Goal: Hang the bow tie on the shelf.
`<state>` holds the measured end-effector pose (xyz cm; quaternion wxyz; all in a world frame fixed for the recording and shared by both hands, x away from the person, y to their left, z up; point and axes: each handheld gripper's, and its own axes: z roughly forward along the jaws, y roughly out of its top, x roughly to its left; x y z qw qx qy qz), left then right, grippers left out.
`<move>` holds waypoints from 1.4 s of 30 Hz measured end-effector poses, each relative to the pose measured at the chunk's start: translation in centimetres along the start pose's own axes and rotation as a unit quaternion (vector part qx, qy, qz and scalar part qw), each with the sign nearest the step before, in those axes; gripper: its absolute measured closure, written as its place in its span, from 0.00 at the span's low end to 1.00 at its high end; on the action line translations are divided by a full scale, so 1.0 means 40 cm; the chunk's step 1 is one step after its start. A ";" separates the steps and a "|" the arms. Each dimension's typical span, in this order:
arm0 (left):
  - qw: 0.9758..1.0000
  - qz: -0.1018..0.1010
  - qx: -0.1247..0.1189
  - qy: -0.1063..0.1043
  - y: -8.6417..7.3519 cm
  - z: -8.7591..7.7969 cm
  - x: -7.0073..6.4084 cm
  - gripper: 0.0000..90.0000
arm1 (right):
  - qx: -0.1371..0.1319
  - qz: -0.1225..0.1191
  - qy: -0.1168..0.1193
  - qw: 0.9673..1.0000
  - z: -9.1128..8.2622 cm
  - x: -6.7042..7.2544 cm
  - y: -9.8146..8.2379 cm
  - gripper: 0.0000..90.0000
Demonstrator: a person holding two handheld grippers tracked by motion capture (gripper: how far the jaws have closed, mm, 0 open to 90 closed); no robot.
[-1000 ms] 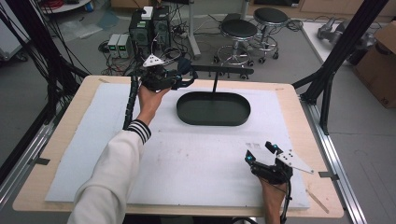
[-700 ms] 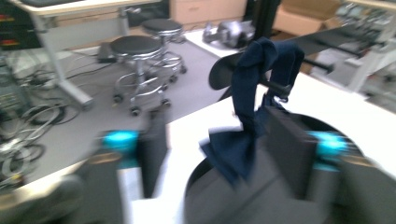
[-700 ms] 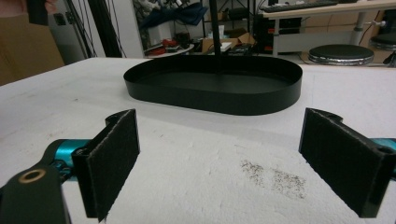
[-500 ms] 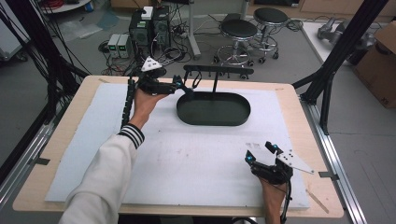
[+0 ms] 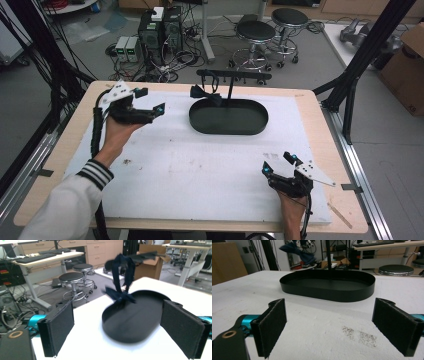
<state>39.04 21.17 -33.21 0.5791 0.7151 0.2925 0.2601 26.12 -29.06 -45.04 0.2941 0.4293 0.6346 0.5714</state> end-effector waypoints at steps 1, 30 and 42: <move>1.000 0.006 -0.001 0.003 -0.013 -0.024 -0.003 0.14 | -0.001 0.000 -0.002 1.000 0.000 -0.001 0.000 0.13; 0.996 -0.014 -0.057 0.066 -0.345 -0.325 -0.020 0.14 | 0.001 -0.013 -0.013 1.000 0.000 0.010 -0.001 0.13; 0.995 -0.028 -0.065 0.076 -0.369 -0.324 -0.015 0.14 | 0.001 -0.026 -0.012 1.000 0.000 0.015 -0.002 0.13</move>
